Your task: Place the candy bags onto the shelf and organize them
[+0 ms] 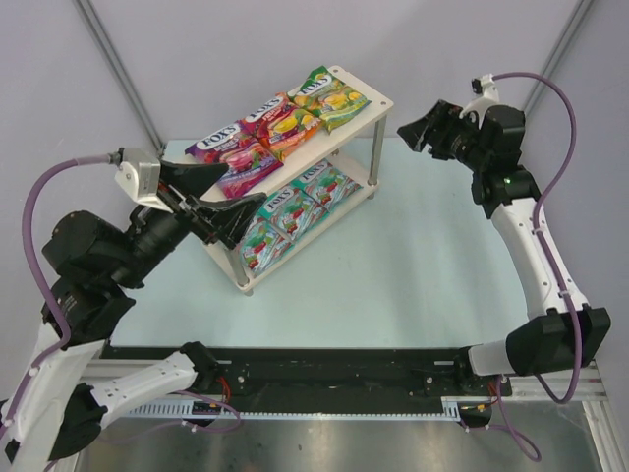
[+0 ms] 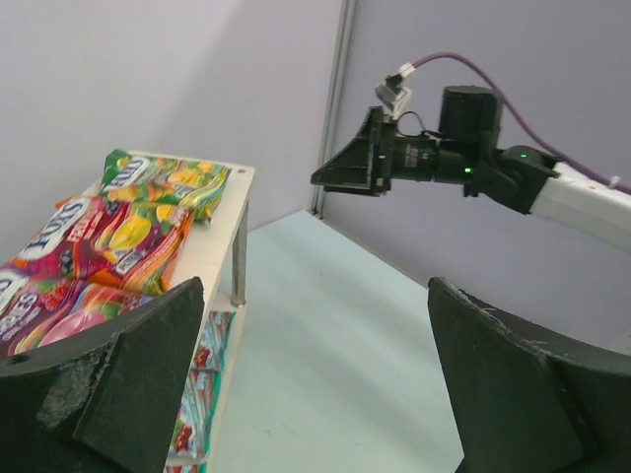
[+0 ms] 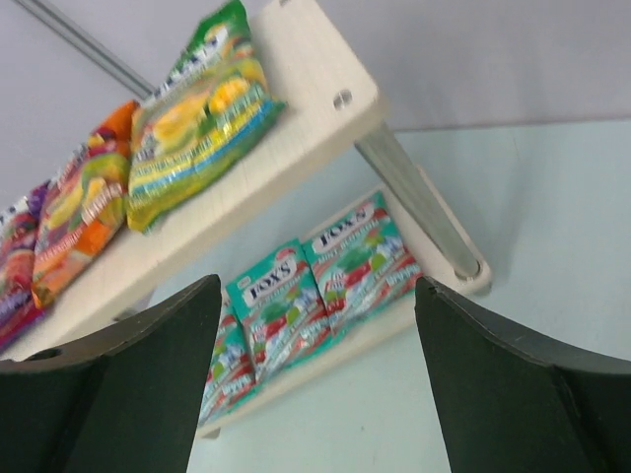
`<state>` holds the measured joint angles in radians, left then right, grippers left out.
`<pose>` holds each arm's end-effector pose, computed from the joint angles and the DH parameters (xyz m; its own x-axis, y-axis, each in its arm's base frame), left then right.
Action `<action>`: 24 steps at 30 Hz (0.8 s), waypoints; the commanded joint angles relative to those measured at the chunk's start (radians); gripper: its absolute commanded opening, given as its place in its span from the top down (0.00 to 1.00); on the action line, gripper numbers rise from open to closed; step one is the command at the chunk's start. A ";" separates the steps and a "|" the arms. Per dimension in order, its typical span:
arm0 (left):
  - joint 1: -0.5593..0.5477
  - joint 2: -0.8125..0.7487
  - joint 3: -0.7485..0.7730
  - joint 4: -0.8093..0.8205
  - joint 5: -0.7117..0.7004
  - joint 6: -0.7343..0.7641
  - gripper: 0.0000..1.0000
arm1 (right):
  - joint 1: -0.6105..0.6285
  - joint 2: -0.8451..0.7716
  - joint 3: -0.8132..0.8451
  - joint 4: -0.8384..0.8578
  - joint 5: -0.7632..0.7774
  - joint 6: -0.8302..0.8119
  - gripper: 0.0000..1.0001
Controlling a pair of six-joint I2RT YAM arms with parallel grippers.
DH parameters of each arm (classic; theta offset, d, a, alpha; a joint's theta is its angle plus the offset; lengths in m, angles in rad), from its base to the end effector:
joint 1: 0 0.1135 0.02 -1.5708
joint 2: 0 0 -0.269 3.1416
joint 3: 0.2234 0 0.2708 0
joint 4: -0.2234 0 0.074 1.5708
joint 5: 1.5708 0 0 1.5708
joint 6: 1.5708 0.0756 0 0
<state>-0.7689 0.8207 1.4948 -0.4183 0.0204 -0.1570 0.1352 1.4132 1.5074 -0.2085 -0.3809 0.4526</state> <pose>0.1069 -0.1055 0.5599 0.0687 -0.2840 -0.9564 0.7291 0.6686 -0.1462 0.3710 0.0788 0.4473 -0.3164 0.3667 -0.8749 -0.3922 0.7892 0.4726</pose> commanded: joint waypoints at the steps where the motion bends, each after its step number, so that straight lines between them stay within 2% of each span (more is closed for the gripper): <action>1: 0.006 -0.028 -0.031 -0.050 -0.088 -0.004 0.00 | 0.004 -0.131 -0.099 0.005 0.069 -0.031 0.11; 2: 0.006 -0.050 -0.044 -0.056 -0.099 -0.006 0.00 | 0.004 -0.157 -0.145 -0.005 0.076 -0.034 0.01; 6: 0.006 -0.123 -0.166 -0.068 -0.163 -0.032 0.00 | 0.004 -0.276 -0.269 -0.031 0.117 -0.043 0.00; 14: 0.006 -0.209 -0.401 -0.123 -0.207 -0.130 0.00 | 0.004 -0.558 -0.521 -0.060 0.169 -0.035 0.00; 17: 0.006 -0.278 -0.523 -0.090 -0.209 -0.159 0.00 | 0.006 -0.647 -0.613 -0.066 0.201 -0.031 0.01; 24: 0.006 -0.439 -0.660 -0.053 -0.240 -0.202 0.00 | 0.004 -0.746 -0.733 -0.094 0.244 -0.017 0.00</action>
<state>-0.7689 0.4526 0.8642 -0.5339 -0.1844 -0.3141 0.1402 0.7002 0.8066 -0.2955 -0.1818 0.4316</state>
